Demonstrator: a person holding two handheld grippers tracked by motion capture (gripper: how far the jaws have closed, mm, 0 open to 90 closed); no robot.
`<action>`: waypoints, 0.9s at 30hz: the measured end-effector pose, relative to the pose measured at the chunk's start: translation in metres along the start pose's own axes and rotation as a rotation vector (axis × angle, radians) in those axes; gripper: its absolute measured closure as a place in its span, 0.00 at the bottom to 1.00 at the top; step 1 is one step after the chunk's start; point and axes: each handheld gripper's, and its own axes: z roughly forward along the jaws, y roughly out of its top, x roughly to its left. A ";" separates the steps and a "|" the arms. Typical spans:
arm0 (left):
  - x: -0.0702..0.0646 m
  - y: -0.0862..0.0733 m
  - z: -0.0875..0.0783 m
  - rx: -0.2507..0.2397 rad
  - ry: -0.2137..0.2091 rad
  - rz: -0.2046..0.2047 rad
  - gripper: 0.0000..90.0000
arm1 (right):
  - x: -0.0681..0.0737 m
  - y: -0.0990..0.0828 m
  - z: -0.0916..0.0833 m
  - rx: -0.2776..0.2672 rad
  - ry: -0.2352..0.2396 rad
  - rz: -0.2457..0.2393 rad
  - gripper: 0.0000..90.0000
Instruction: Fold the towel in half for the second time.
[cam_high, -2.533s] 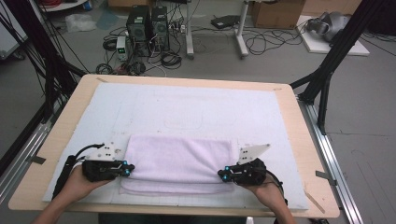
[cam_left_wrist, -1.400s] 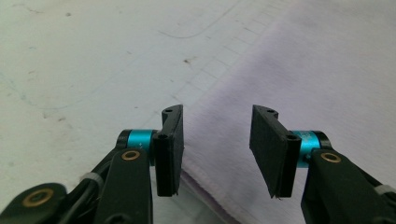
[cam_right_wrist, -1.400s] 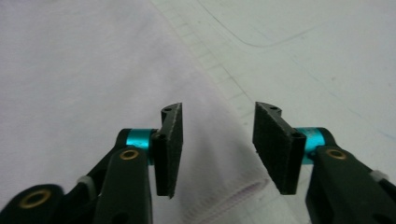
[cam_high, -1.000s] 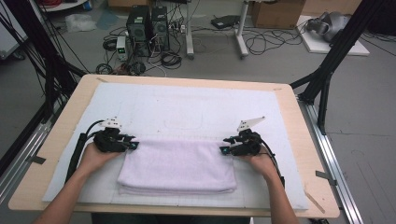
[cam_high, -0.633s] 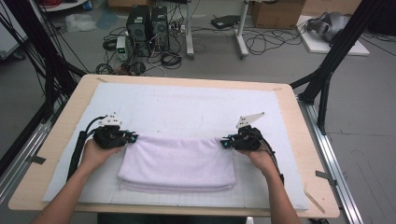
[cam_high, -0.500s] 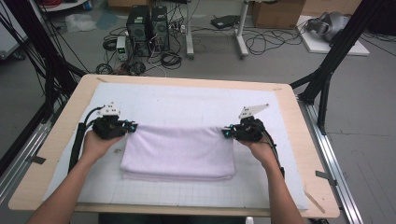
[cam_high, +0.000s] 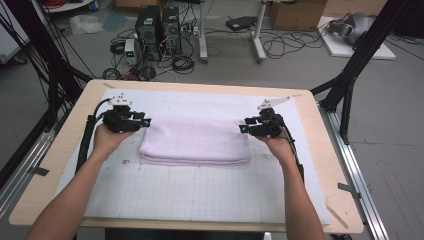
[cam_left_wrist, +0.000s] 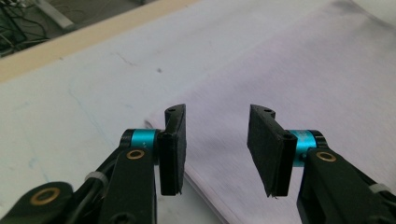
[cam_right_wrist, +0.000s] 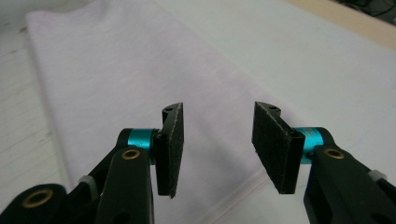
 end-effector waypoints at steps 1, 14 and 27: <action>-0.003 -0.005 0.000 0.008 -0.024 -0.005 0.64 | 0.004 -0.002 0.000 0.010 0.001 -0.015 0.60; -0.031 -0.052 -0.008 0.058 -0.193 0.039 0.73 | 0.048 -0.039 0.000 0.035 0.131 -0.066 0.65; -0.035 -0.062 -0.005 0.104 -0.173 0.073 0.78 | 0.051 -0.073 0.003 0.055 0.146 -0.014 0.78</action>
